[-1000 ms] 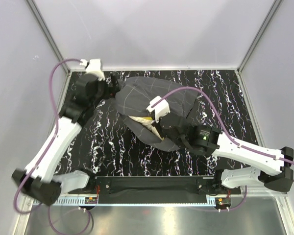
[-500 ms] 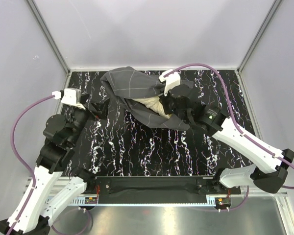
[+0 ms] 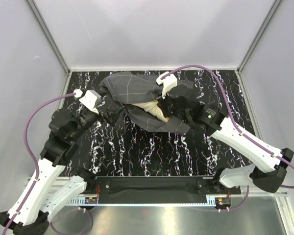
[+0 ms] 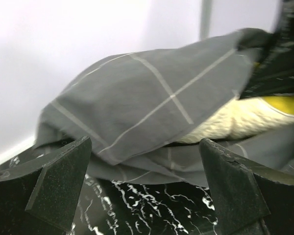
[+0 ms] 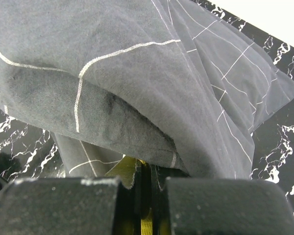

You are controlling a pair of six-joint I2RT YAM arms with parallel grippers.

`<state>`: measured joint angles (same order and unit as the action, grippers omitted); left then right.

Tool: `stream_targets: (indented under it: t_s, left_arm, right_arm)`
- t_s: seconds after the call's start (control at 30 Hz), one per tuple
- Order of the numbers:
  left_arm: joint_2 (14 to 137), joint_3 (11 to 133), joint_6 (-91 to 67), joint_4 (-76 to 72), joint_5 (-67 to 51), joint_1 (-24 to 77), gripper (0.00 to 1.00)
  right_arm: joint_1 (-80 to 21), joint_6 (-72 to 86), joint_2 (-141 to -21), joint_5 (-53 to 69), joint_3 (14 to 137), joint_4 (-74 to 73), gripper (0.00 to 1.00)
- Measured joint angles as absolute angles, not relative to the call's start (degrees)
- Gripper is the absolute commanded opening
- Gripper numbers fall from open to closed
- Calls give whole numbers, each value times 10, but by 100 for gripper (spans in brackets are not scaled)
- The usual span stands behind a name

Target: Remove the pillowcase from the pillow

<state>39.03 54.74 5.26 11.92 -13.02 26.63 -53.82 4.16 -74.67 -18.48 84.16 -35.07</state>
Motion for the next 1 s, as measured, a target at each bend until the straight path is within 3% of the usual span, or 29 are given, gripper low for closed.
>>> stream_targets:
  t_s: [0.27, 0.5, 0.6, 0.83, 0.9, 1.0]
  left_arm:
    - [408, 552, 76, 120, -156, 309, 99]
    - [437, 555, 112, 121, -82, 344, 94]
    - [443, 555, 125, 121, -42, 354, 76]
    - [445, 555, 150, 101, 24, 366, 47]
    - [449, 558, 154, 98, 32, 368, 26]
    - [464, 569, 160, 96, 38, 372, 6]
  right_arm:
    - [-538, 44, -748, -168, 848, -359, 0]
    - [-538, 50, -748, -150, 848, -359, 0]
    - [-537, 53, -748, -141, 848, -359, 0]
    - [-537, 57, -748, -128, 847, -358, 0]
    - [-537, 59, -747, -125, 846, -357, 0]
    - [-536, 59, -746, -124, 842, -356, 0]
